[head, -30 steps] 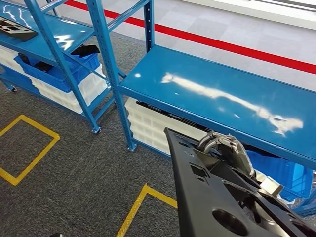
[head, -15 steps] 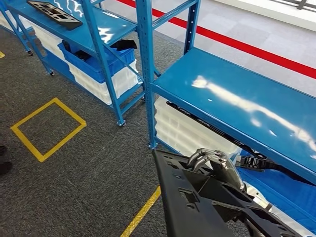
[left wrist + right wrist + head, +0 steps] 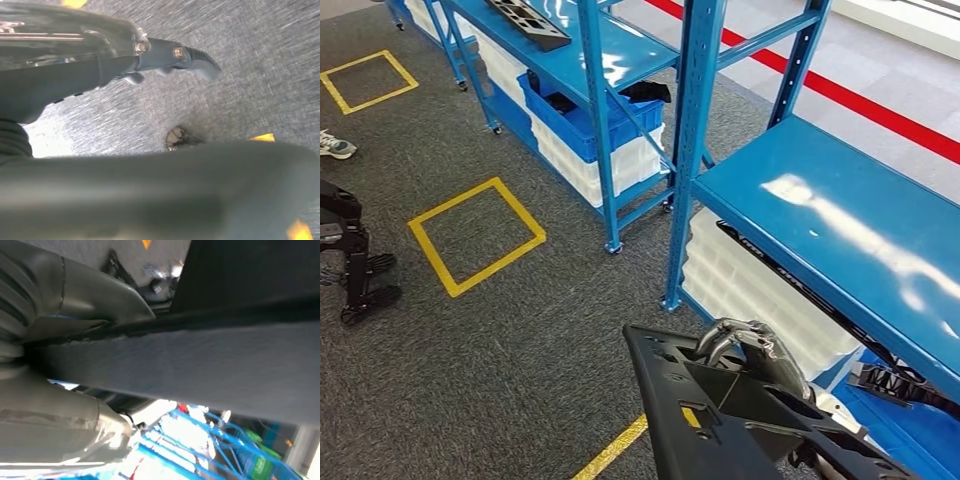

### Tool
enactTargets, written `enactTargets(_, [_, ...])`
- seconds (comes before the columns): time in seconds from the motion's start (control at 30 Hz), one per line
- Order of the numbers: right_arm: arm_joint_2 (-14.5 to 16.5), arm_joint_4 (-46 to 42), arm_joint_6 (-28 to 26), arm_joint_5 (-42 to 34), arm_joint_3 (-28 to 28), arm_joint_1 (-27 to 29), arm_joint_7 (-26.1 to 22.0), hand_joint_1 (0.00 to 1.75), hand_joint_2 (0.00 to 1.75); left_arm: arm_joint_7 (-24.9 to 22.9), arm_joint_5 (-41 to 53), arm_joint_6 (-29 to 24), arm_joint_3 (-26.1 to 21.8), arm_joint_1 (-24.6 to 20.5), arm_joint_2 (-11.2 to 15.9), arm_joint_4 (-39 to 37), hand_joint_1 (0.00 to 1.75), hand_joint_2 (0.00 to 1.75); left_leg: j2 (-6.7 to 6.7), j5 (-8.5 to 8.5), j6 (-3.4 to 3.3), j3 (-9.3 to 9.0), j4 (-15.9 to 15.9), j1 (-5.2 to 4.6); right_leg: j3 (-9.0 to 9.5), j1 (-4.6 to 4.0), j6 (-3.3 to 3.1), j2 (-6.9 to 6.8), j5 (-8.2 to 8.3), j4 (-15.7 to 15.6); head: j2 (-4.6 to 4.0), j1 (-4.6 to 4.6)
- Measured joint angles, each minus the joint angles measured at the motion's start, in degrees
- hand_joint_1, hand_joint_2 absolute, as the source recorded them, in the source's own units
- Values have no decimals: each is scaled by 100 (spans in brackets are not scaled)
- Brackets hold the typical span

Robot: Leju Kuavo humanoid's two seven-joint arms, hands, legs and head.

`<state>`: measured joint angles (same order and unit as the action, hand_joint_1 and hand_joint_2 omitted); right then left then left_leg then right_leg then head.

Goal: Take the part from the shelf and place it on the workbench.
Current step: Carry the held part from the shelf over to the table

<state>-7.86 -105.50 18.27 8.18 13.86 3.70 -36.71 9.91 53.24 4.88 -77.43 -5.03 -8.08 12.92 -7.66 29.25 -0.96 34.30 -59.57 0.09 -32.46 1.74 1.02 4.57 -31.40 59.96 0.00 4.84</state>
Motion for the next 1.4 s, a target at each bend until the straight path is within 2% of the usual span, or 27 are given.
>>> enactTargets(0.03, [5, -1, 4, -3, 11, 3, -1, 175, 175, -1, -2, -5, -1, 15, -5, 0, 0, 175, 18, 11, 25, 5, -11, 2, 20, -2, -29, -75, -1, -11, 0, 1])
enactTargets(0.1, [16, -9, 7, -8, 26, 9, 1, 175, 175, -8, -7, -8, -3, 15, -19, 0, 0, 175, 289, 153, 85, 104, -237, -8, 68, 9, -91, -240, -9, -34, 0, 3])
enactTargets(0.17, [20, -23, 8, -9, 28, 30, 6, 175, 175, -34, -11, -10, -3, -12, -29, 0, 0, 175, 612, 473, 147, 434, -901, 4, 104, 4, -133, -429, -42, -38, 0, 3])
enactTargets(0.23, [21, -34, 9, -4, 29, 45, 15, 175, 175, -76, -13, -18, -3, -12, -33, 0, 0, 175, 695, 672, 189, 769, -1543, 44, 138, 1, -138, -614, -81, -38, 0, 2])
enactTargets(0.27, [21, -46, 7, 0, 30, 54, 21, 175, 175, -104, -13, -27, -3, -1, -35, 0, 0, 175, 712, 621, 199, 804, -1596, 60, 162, 1, -130, -696, -103, -37, 0, 2])
enactTargets(0.33, [21, -111, -15, 11, 27, 93, 36, 175, 175, -187, 2, -56, -3, 19, -36, 0, 0, 175, 789, 255, 187, 544, -1056, 72, 235, 3, -105, -849, -158, -38, 0, 2])
enactTargets(0.37, [21, -160, -31, 16, 24, 121, 40, 175, 175, -243, 12, -74, -3, 20, -37, 0, 0, 175, 909, 94, 167, 353, -679, 53, 273, -2, -85, -920, -188, -41, 0, 2])
enactTargets(0.43, [21, -279, -65, 25, -2, 198, 45, 175, 175, -388, 44, -125, -3, 15, -41, 0, 0, 175, 1129, -52, 103, 114, -176, -12, 326, -23, -24, -1045, -243, -50, 0, 1])
enactTargets(0.47, [21, -340, -76, 31, -24, 244, 46, 175, 175, -471, 57, -160, -3, 22, -43, 0, 0, 175, 1178, -22, 72, 96, -120, -47, 346, -32, 10, -1103, -260, -66, 0, 1])
enactTargets(0.53, [19, -473, -96, 46, -88, 346, 58, 175, 175, -630, 78, -248, -3, 68, -40, 1, 0, 175, 1083, -15, 12, 84, -71, -57, 414, -26, 74, -1201, -294, -113, 0, 0])
enactTargets(0.6, [7, -613, -116, 66, -176, 461, 78, 175, 175, -739, 83, -340, -4, 114, -33, 2, 0, 175, 964, -23, -56, 15, 5, -32, 418, -14, 104, -996, -442, 33, 0, -2])
enactTargets(0.67, [-19, -716, -136, 79, -282, 606, 88, 175, 175, -791, 79, -397, -7, 115, -23, 2, 0, 175, 832, -20, -113, -34, 43, -23, 152, -15, 89, -636, -756, 621, 0, -8])
enactTargets(0.73, [-37, -785, -146, 93, -378, 763, 90, 175, 175, -812, 73, -423, -10, 107, -7, 2, 0, 175, 673, -5, -144, -47, 40, -39, -257, -26, 73, -500, -975, 1301, 0, -11])
enactTargets(0.77, [-40, -822, -147, 104, -416, 836, 90, 175, 175, -821, 67, -432, -13, 113, 1, 2, 0, 175, 589, 5, -150, -61, 38, -46, -374, -32, 70, -484, -927, 1421, 0, -11])
enactTargets(0.8, [-40, -865, -147, 118, -454, 901, 91, 175, 175, -825, 62, -434, -15, 123, 8, 2, 0, 175, 503, 17, -149, -83, 36, -50, -387, -36, 65, -467, -756, 1316, 0, -11])
enactTargets(0.83, [-40, -910, -147, 132, -486, 956, 90, 175, 175, -828, 55, -435, -16, 133, 12, 2, 0, 175, 419, 34, -141, -112, 32, -50, -302, -37, 60, -429, -500, 1012, 0, -11])
enactTargets(0.9, [-40, -986, -146, 159, -538, 1044, 90, 175, 175, -823, 35, -432, -20, 139, 16, 2, 0, 175, 264, 76, -106, -139, 6, -49, -66, -18, 45, -160, -99, 324, 0, -10])
enactTargets(0.97, [-40, -1046, -142, 179, -567, 1110, 91, 175, 175, -797, 10, -409, -24, 130, 26, 2, 0, 175, 129, 90, -56, -99, -22, -31, 30, -12, 30, 57, -22, 30, 0, -8])
enactTargets(1.03, [-39, -1082, -126, 183, -574, 1120, 92, 175, 175, -752, -18, -376, -36, 139, 36, 2, 0, 175, 15, 85, 3, -62, -24, -2, 47, -27, -8, -10, -37, -11, 0, -7])
enactTargets(1.07, [-38, -1091, -110, 180, -574, 1102, 91, 175, 175, -722, -35, -355, -47, 150, 35, 2, 0, 175, 60, 103, 30, -49, -49, -1, 67, -26, -34, -79, -37, -27, 0, -5])
enactTargets(1.1, [-35, -1094, -92, 174, -573, 1077, 90, 175, 175, -691, -60, -339, -61, 150, 34, 2, 0, 175, 173, 156, 61, -8, -136, -4, 90, -21, -63, -157, -38, -41, 0, -4])
enactTargets(1.17, [-30, -1079, -44, 148, -573, 1012, 86, 175, 175, -618, -109, -307, -100, 123, 33, 2, 0, 175, 503, 395, 121, 241, -633, -7, 139, -22, -112, -340, -60, -58, 0, -3])
enactTargets(1.23, [-23, -1032, -4, 101, -571, 926, 76, 175, 175, -564, -146, -282, -137, 94, 34, 2, 0, 175, 651, 629, 169, 613, -1310, 20, 179, -32, -135, -532, -102, -58, 0, -3])
enactTargets(1.27, [-18, -1000, 10, 73, -569, 878, 66, 175, 175, -547, -157, -272, -149, 97, 34, 2, 0, 175, 673, 634, 182, 720, -1481, 32, 203, -33, -135, -621, -125, -58, 0, -3])
enactTargets(1.3, [-12, -969, 23, 44, -567, 830, 50, 175, 175, -537, -165, -269, -159, 110, 36, 3, 0, 175, 693, 542, 186, 726, -1454, 42, 232, -33, -130, -703, -150, -58, 0, -3])
enactTargets(1.33, [-7, -941, 37, 16, -565, 782, 33, 175, 175, -527, -175, -274, -168, 125, 40, 4, 0, 175, 723, 369, 181, 628, -1229, 48, 268, -32, -121, -779, -177, -58, 0, -3])
enactTargets(1.4, [1, -890, 64, -32, -564, 685, 6, 175, 175, -511, -196, -298, -186, 135, 59, 8, 0, 175, 940, 24, 144, 308, -545, 14, 341, -43, -83, -917, -237, -60, 0, -3])
